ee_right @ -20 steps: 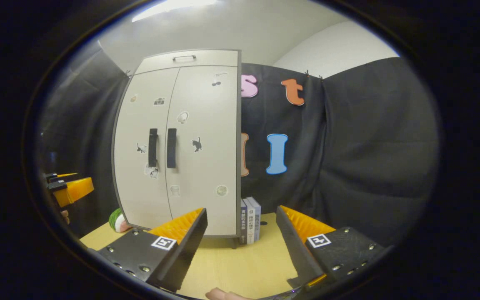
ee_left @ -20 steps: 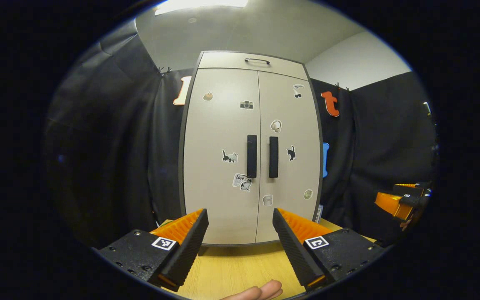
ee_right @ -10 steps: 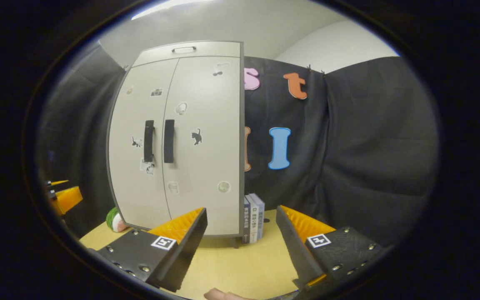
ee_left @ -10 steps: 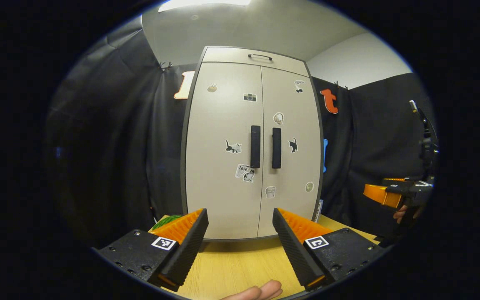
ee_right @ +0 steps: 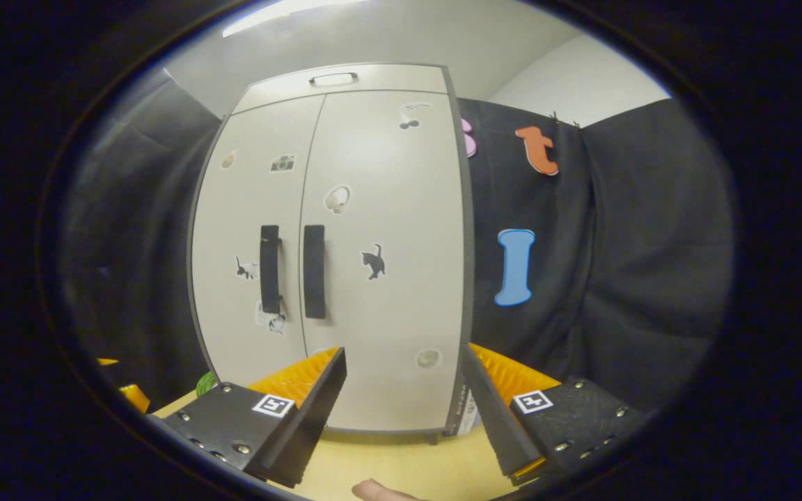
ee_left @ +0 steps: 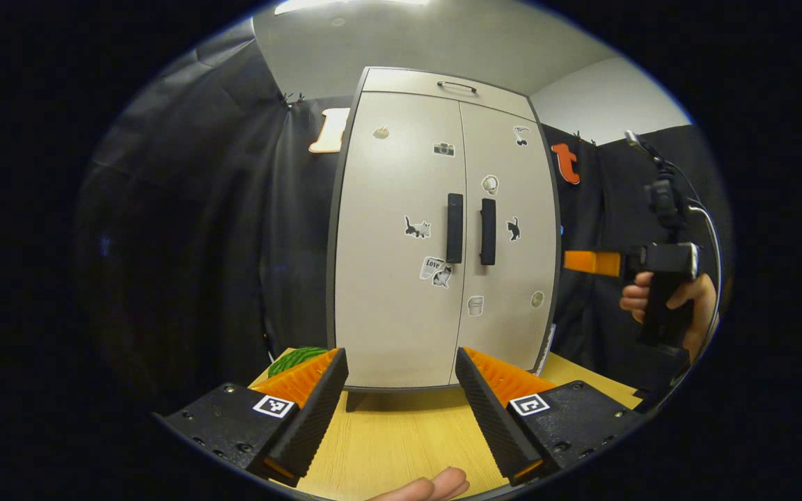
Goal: Open the right door of the double-door shoe cabinet with the right hand, and open the left door with the left hand.
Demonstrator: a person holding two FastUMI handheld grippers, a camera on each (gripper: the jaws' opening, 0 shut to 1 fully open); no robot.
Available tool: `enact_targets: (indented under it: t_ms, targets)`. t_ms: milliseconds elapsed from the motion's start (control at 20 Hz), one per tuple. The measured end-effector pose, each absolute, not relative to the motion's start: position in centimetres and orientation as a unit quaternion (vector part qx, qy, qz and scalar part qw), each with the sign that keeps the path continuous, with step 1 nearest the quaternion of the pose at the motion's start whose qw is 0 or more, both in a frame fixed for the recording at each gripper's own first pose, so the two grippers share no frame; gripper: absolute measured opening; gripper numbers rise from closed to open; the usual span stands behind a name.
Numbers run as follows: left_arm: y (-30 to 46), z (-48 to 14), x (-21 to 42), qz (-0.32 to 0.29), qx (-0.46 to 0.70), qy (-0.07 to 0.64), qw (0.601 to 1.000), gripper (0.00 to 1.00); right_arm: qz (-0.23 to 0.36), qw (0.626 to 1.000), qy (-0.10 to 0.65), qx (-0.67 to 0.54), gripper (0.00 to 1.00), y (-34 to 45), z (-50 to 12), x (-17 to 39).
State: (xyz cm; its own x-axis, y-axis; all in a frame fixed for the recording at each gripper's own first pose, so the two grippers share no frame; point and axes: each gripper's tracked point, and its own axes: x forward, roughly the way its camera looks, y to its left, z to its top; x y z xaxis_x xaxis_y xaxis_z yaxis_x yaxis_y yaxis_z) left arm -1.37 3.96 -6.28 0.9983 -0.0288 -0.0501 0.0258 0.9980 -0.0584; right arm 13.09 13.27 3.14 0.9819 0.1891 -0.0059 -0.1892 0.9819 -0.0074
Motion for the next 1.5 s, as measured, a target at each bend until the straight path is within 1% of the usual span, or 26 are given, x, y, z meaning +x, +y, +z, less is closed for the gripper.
enact_targets:
  t_ms: [50, 100, 300, 450, 600, 650, 700, 750, 800, 850, 950, 1000, 1050, 1100, 1150, 1350, 1500]
  targets:
    - [4.3, -6.2, -1.5, -0.012, -0.027, 0.023, 0.999, 0.97, 0.105, 0.994, -0.001, 0.001, 0.96, 14.6, 4.1, 14.2]
    - [4.8, -6.2, -1.6, -0.009, -0.025, 0.021, 0.999, 0.97, 0.113, 0.994, -0.003, 0.007, 0.98, 16.1, 4.9, 15.3]
    - [6.9, -6.7, -2.4, 0.005, -0.029, 0.019, 0.999, 0.96, 0.156, 0.988, -0.015, 0.012, 0.98, 22.3, 7.6, 18.2]
    - [8.4, -7.5, -2.8, 0.015, -0.03, 0.027, 0.999, 0.96, 0.159, 0.987, -0.013, 0.002, 0.99, 25.4, 7.7, 20.2]
    - [9.6, -7.6, -3.3, 0.025, -0.026, 0.024, 0.999, 0.97, 0.143, 0.99, -0.002, -0.018, 0.98, 26.9, 6.5, 22.2]
    - [9.9, -7.5, -3.4, 0.027, -0.024, 0.023, 0.999, 0.97, 0.134, 0.991, -0.005, -0.017, 0.92, 26.9, 6.4, 23.1]
    - [10.3, -7.7, -3.3, 0.029, -0.023, 0.023, 0.999, 0.96, 0.143, 0.99, -0.015, -0.009, 0.9, 27.6, 6.5, 23.7]
    - [10.7, -7.8, -3.2, 0.031, -0.024, 0.024, 0.999, 0.96, 0.14, 0.99, -0.021, -0.009, 0.84, 27.8, 6.5, 24.3]
    - [10.9, -8.0, -3.1, 0.033, -0.025, 0.027, 0.999, 0.96, 0.131, 0.991, -0.012, -0.007, 0.73, 27.7, 6.1, 25.1]
    - [11.0, -8.1, -3.0, 0.035, -0.026, 0.03, 0.999, 0.96, 0.116, 0.993, -0.006, 0.0, 0.55, 26.9, 5.9, 25.6]
    - [11.3, -8.1, -2.6, 0.041, -0.028, 0.035, 0.998, 0.96, 0.116, 0.993, 0.0, 0.033, 0.31, 26.9, 5.7, 26.0]
    - [11.2, -8.2, -2.5, 0.043, -0.029, 0.037, 0.998, 0.96, 0.12, 0.992, -0.005, 0.027, 0.31, 27.1, 5.9, 26.0]
    - [11.0, -8.1, -2.4, 0.043, -0.029, 0.038, 0.998, 0.97, 0.123, 0.992, -0.005, 0.016, 0.25, 26.8, 5.9, 25.7]
    - [10.9, -8.0, -2.3, 0.043, -0.029, 0.039, 0.998, 0.97, 0.124, 0.992, -0.003, 0.022, 0.25, 26.8, 5.7, 25.9]
    - [10.7, -7.9, -2.3, 0.044, -0.03, 0.039, 0.998, 0.97, 0.133, 0.991, 0.001, 0.027, 0.16, 26.8, 5.8, 25.6]
    - [10.2, -7.2, -2.5, 0.05, -0.029, 0.039, 0.998, 0.96, 0.168, 0.985, 0.005, 0.031, 0.16, 26.1, 6.1, 23.8]
    - [8.8, -6.5, -2.9, 0.045, -0.024, 0.038, 0.998, 0.97, 0.191, 0.981, 0.009, 0.039, 0.16, 24.3, 6.1, 21.1]
